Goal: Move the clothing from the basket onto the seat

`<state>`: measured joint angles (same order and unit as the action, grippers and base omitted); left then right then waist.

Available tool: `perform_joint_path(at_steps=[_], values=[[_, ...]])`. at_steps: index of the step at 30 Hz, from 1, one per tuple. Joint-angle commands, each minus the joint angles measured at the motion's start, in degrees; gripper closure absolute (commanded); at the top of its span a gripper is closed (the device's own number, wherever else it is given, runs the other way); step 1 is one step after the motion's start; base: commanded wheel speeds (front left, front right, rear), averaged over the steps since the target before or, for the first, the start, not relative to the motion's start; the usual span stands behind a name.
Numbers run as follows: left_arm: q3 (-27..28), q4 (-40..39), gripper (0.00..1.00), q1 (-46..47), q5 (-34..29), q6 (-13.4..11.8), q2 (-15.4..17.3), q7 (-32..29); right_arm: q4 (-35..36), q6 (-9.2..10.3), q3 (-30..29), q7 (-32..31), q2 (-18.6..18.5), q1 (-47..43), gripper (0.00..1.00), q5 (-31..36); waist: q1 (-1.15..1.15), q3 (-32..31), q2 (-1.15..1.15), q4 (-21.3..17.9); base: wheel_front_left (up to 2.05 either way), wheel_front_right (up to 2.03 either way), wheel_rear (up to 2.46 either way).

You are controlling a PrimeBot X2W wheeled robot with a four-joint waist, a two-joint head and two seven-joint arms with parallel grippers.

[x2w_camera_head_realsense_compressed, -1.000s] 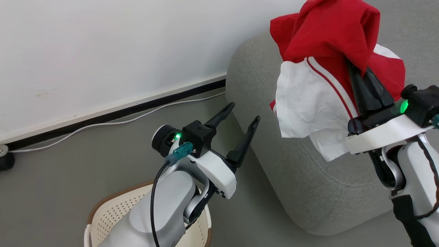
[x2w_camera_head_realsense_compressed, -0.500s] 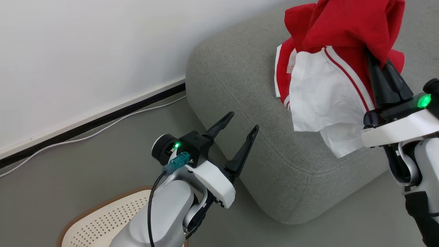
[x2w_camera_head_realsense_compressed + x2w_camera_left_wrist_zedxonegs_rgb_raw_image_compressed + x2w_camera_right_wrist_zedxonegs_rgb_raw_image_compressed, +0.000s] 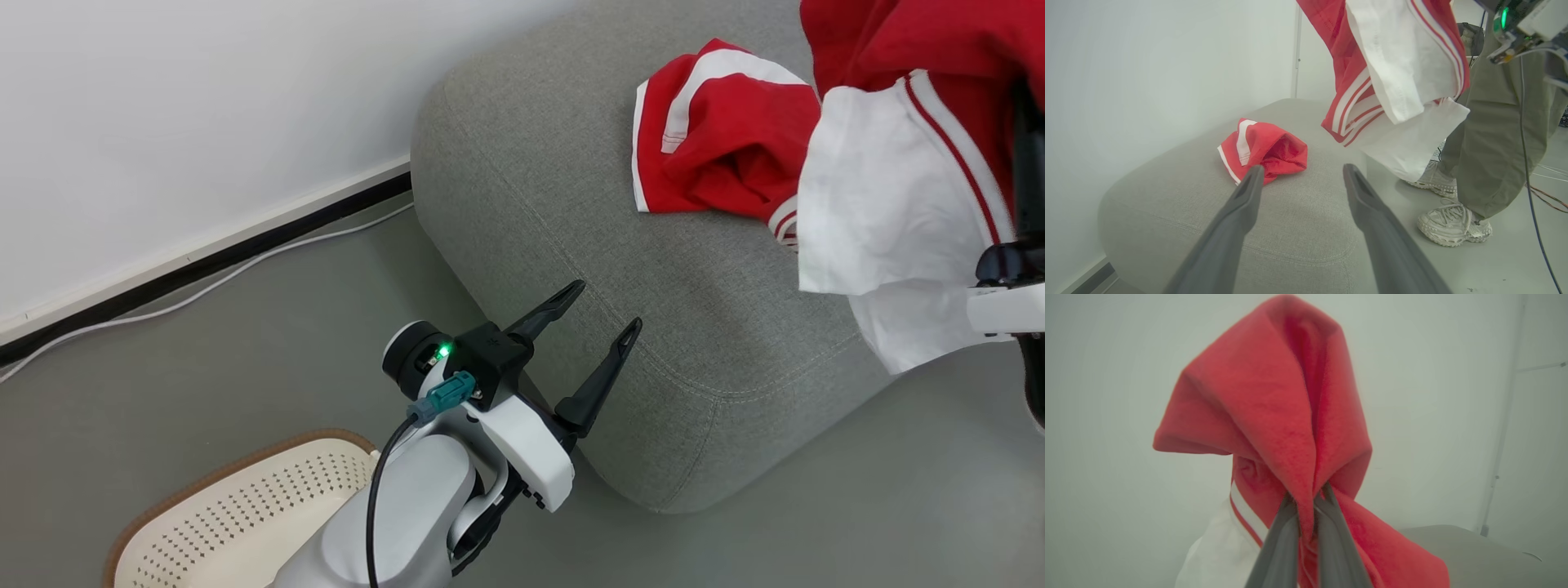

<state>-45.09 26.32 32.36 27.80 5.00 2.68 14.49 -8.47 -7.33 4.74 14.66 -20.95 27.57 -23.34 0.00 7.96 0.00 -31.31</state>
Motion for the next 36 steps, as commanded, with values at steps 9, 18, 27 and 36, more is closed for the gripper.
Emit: perform_joint_path(at_steps=[9,18,27,36], values=[[-1.79,-1.55,0.00,5.67,0.80,-0.76,0.21,0.51,0.00,-0.16,-6.58,0.34,-5.03,3.57,1.00,0.31,0.00,5.82,0.00,-0.53,0.00,0.00,0.00],[-5.48,-1.26,0.00,10.48,0.11,-1.97,0.21,0.51,-6.54,-0.16,-9.39,0.34,-8.87,10.84,1.00,0.79,0.00,14.21,0.00,-0.46,0.00,0.00,0.00],[-8.75,-0.26,0.00,15.53,-0.51,-3.34,0.21,0.51,-14.95,-0.16,-8.99,0.34,-13.19,22.03,1.00,3.33,0.00,22.79,0.00,0.65,0.00,0.00,0.00],[-12.32,-0.80,0.00,18.59,0.54,-4.60,0.21,0.51,-24.62,-0.16,-10.47,0.34,-18.93,30.91,1.00,8.91,0.00,28.56,0.00,4.73,0.00,0.00,0.00]])
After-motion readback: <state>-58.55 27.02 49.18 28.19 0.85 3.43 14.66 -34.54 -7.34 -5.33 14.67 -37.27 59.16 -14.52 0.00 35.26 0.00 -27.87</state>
